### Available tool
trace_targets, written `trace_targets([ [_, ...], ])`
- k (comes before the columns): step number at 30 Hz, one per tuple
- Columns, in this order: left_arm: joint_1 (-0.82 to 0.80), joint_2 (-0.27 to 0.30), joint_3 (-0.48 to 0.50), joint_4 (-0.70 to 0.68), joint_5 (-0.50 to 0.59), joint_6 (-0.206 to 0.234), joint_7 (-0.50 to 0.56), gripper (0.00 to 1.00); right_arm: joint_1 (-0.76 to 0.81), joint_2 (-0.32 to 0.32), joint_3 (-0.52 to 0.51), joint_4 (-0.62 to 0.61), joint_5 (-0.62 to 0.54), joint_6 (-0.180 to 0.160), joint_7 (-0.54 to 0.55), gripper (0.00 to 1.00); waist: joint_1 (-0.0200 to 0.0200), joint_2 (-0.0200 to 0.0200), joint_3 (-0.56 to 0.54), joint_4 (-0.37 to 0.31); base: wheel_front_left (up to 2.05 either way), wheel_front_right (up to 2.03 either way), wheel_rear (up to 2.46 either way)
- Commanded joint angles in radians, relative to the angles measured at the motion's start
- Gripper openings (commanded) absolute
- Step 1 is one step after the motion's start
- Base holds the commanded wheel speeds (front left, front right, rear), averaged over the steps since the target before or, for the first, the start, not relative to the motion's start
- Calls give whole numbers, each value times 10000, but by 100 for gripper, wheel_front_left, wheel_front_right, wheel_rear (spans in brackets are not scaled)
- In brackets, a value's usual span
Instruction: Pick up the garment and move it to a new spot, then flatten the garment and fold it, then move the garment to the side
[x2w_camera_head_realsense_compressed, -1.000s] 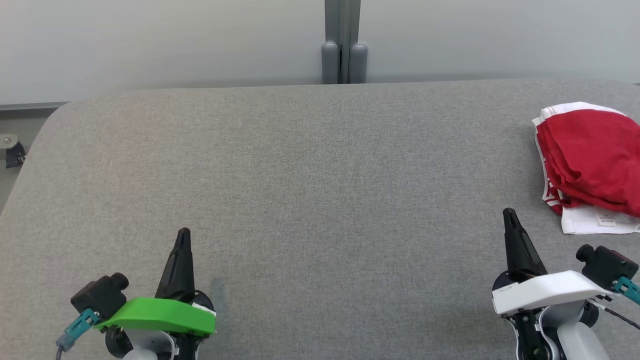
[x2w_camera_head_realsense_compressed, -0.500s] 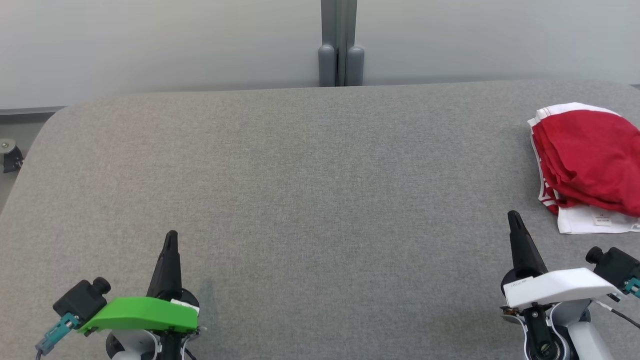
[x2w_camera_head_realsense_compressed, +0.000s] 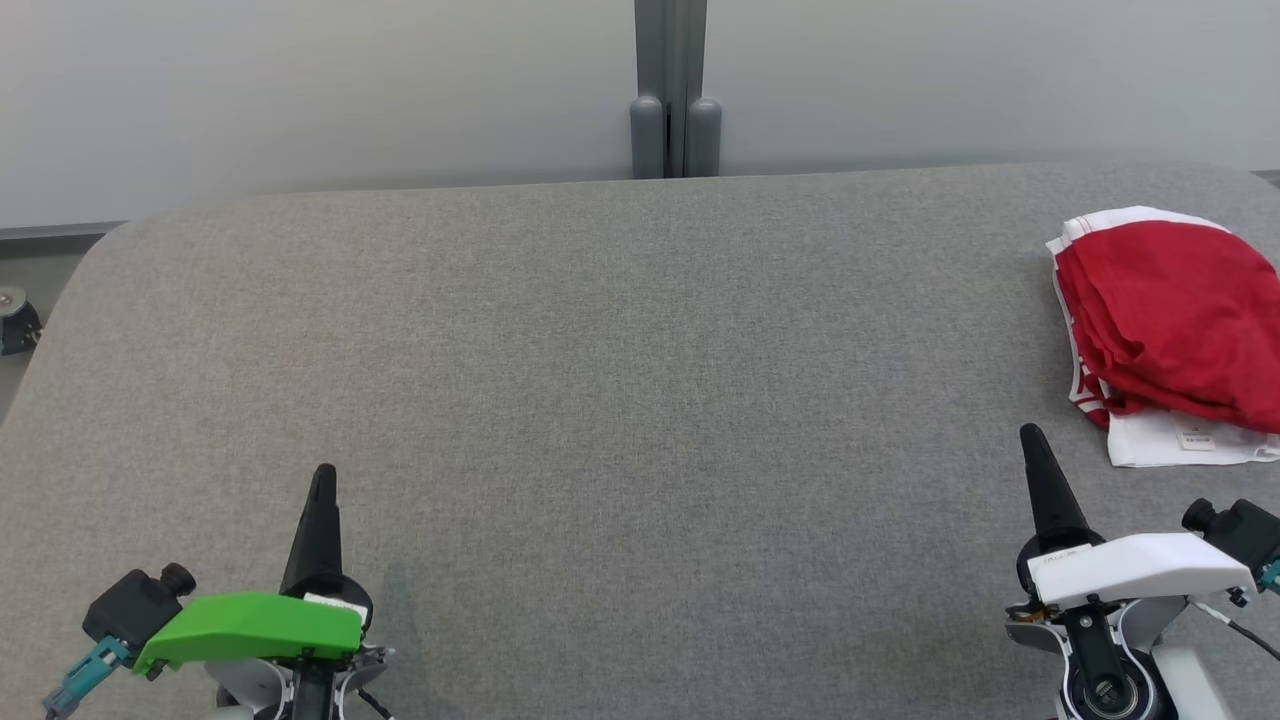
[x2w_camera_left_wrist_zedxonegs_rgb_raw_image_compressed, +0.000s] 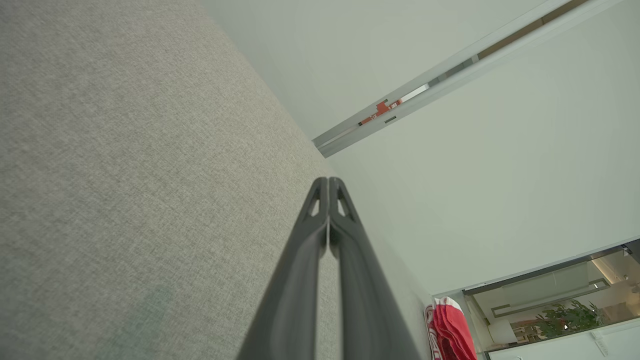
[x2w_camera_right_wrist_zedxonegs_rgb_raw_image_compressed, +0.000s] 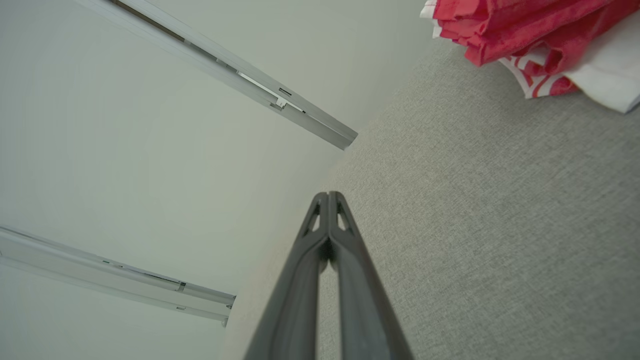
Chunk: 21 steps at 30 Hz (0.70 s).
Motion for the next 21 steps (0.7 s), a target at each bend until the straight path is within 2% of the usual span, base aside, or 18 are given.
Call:
trace_targets([
  [1, -231, 77, 105, -80, -254, -54, 62, 0, -235, -59, -51, -53, 296, 4, 72, 0, 0, 0, -8, -8, 0, 0, 0],
  [21, -279, 83, 555, -31, -2084, -79, 624, 0, -309, -63, -282, 141, 2334, 5, 644, 0, 0, 0, -117, -122, 0, 0, 0],
])
